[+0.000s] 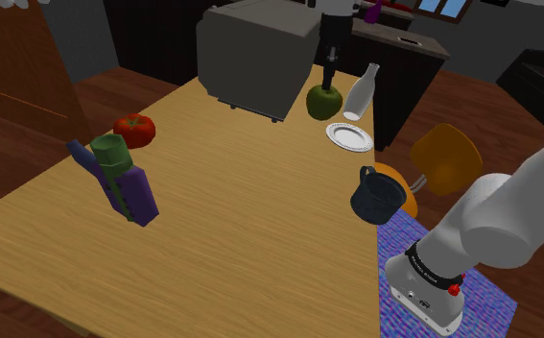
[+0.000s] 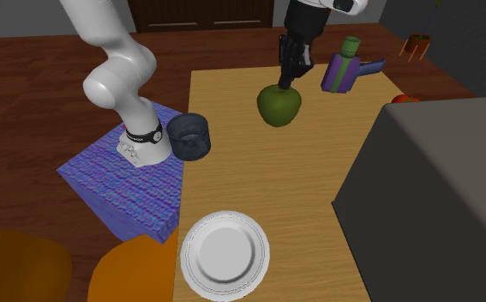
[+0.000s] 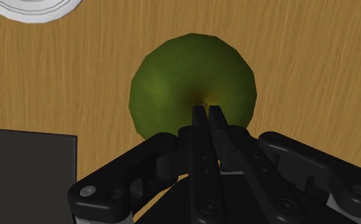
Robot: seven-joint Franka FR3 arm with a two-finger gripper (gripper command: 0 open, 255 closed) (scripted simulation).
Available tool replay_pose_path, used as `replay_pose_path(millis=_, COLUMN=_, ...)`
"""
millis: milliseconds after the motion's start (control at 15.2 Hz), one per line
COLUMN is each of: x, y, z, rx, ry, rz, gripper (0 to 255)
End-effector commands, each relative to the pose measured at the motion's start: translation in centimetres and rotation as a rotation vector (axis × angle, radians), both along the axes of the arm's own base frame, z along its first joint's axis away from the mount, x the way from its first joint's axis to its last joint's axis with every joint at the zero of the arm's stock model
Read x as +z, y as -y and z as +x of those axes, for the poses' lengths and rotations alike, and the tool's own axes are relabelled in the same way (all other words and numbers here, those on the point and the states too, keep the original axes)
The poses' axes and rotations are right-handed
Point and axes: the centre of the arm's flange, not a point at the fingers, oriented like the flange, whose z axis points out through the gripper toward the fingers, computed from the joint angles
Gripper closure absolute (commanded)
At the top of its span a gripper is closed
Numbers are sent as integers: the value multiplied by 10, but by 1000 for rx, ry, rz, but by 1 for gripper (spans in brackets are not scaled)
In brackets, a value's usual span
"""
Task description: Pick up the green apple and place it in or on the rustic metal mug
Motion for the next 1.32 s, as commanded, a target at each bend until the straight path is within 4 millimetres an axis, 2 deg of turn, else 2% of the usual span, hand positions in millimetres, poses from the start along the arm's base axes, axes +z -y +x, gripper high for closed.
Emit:
replay_pose_path(millis=0, x=5, y=10, z=-28, rx=0, ry=0, rz=0, gripper=255)
replay_pose_path(millis=1122, x=45, y=65, z=-242, rx=0, ry=0, rz=0, gripper=255)
replay_pose_path(millis=1254, x=34, y=65, z=-242, rx=0, ry=0, rz=0, gripper=255)
